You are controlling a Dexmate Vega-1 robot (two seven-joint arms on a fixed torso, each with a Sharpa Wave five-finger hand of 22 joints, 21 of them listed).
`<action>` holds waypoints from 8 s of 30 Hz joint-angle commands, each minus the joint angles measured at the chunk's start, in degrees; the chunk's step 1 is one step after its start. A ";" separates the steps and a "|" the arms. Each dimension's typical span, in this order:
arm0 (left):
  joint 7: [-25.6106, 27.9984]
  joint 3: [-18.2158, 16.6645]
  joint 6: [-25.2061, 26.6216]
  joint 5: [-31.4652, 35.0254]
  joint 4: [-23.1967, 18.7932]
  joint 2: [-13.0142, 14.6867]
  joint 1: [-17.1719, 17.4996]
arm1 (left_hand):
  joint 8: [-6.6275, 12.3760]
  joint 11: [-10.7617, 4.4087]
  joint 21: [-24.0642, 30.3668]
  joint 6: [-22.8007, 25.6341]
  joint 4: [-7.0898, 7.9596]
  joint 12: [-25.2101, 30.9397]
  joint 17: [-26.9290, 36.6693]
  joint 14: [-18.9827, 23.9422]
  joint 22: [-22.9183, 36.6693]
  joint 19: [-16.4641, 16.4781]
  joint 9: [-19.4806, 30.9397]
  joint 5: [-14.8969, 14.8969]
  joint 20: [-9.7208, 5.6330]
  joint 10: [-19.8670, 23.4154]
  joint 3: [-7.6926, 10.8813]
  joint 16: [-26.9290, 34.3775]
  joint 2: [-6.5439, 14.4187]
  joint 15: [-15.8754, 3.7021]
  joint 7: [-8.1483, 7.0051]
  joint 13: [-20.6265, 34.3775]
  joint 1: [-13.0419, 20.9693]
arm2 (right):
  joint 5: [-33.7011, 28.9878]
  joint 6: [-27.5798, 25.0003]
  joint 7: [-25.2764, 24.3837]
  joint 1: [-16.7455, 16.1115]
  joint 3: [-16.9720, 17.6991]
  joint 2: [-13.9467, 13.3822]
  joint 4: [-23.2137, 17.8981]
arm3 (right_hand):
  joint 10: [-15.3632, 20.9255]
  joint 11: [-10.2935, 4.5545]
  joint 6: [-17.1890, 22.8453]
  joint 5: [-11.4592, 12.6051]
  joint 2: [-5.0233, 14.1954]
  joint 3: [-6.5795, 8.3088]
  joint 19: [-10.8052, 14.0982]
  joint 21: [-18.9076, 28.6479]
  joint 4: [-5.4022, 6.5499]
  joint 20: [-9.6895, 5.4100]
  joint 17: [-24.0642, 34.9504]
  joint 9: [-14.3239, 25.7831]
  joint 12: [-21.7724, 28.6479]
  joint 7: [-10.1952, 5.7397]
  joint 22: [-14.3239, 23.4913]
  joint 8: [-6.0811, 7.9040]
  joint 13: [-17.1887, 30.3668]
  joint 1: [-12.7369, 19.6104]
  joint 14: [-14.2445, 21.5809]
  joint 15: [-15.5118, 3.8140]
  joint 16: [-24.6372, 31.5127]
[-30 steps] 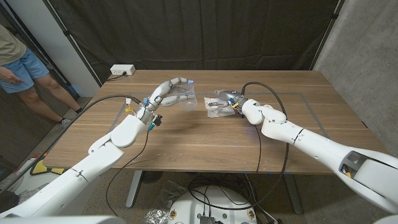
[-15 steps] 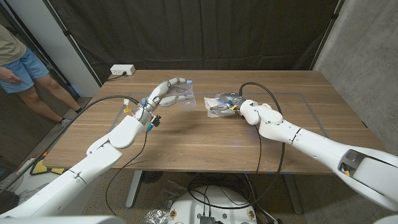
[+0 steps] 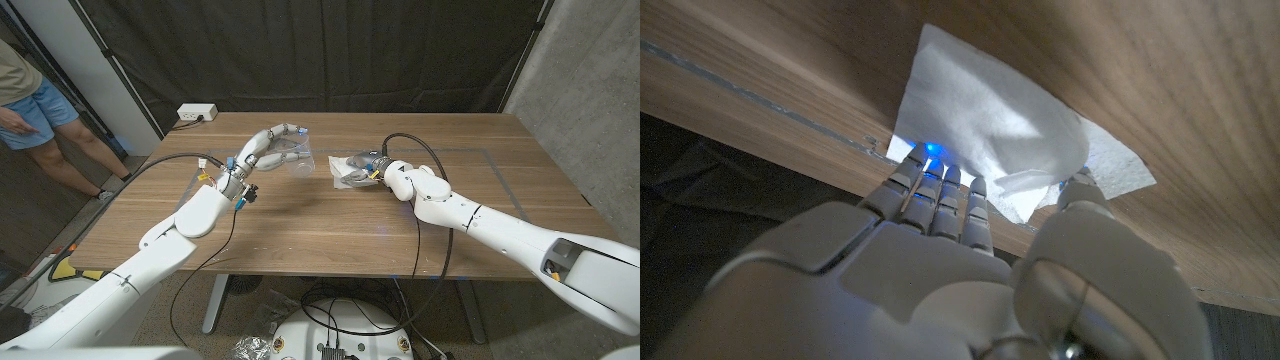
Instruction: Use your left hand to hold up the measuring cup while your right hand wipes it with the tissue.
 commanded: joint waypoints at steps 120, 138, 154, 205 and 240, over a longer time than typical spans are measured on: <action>-6.12 8.70 -0.90 -2.56 15.24 -6.48 -16.25 | 1.38 -1.27 4.41 1.10 0.34 -0.44 1.97 5.67 -0.27 -1.58 0.28 -0.14 -1.18 2.20 0.99 -1.80 1.20 -10.73 0.09 0.81 1.24 | 14.71 16.58 -47.18 -14.34 16.63 3.65 5.41 | 52.64 -6.65 49.17 2.32 3.92 -9.94 5.84 43.73 1.93 -5.01 35.27 5.54 19.26 -3.02 6.15 6.14 18.38 38.25 41.81 -11.02 39.56; -5.11 9.29 -1.09 -3.42 17.11 -8.08 -17.07 | 1.57 -1.15 5.00 1.20 0.26 -0.51 2.15 5.76 -0.33 -1.71 0.34 -0.17 -1.13 2.35 1.12 -1.88 1.15 -10.72 0.01 0.88 1.35 | 29.33 27.46 -43.84 -17.20 22.22 5.23 4.30 | 52.41 -7.30 49.09 1.90 3.94 -10.07 5.63 45.95 2.21 -5.12 37.24 6.36 20.13 -2.23 6.08 6.12 20.63 38.61 42.07 -10.99 39.64; -5.88 10.62 -1.50 -4.41 19.31 -10.15 -18.94 | 1.63 -1.42 5.53 1.16 0.22 -0.56 2.30 5.73 -0.37 -1.94 0.32 -0.22 -1.11 2.49 1.26 -1.98 1.17 -10.70 0.10 0.98 1.41 | 36.53 34.39 -40.76 -18.94 25.07 7.30 4.22 | 52.72 -7.20 49.07 1.55 3.99 -10.15 5.38 47.92 2.39 -4.99 38.58 6.83 20.61 -1.55 5.73 5.81 21.88 39.08 43.49 -11.00 40.01; -9.54 15.56 -5.50 -6.10 28.64 -17.99 -25.86 | 1.66 -1.28 7.13 1.61 0.09 -0.71 2.74 6.08 -0.54 -2.47 -0.09 -0.32 -1.23 2.87 1.83 -2.01 1.22 -10.74 0.04 1.25 1.72 | 44.34 20.95 -48.35 -25.67 27.67 15.30 -7.87 | 53.99 -7.45 49.88 0.86 3.82 -10.53 5.35 53.03 2.81 -4.69 40.12 7.68 20.06 -0.87 3.28 4.51 22.31 39.96 45.12 -10.98 39.31; -11.41 16.95 -8.85 -7.83 33.42 -22.31 -28.60 | 1.54 -1.18 7.97 1.76 0.12 -0.87 2.93 6.11 -0.64 -2.96 -0.29 -0.30 -1.40 2.94 2.15 -2.07 1.24 -10.80 0.27 1.39 1.71 | 60.01 19.93 -41.51 -28.58 29.83 13.13 -11.82 | 54.52 -7.37 50.38 0.82 3.68 -10.80 5.36 55.63 2.94 -4.77 40.36 8.07 19.51 -0.56 1.35 3.65 22.90 40.30 45.82 -10.97 38.78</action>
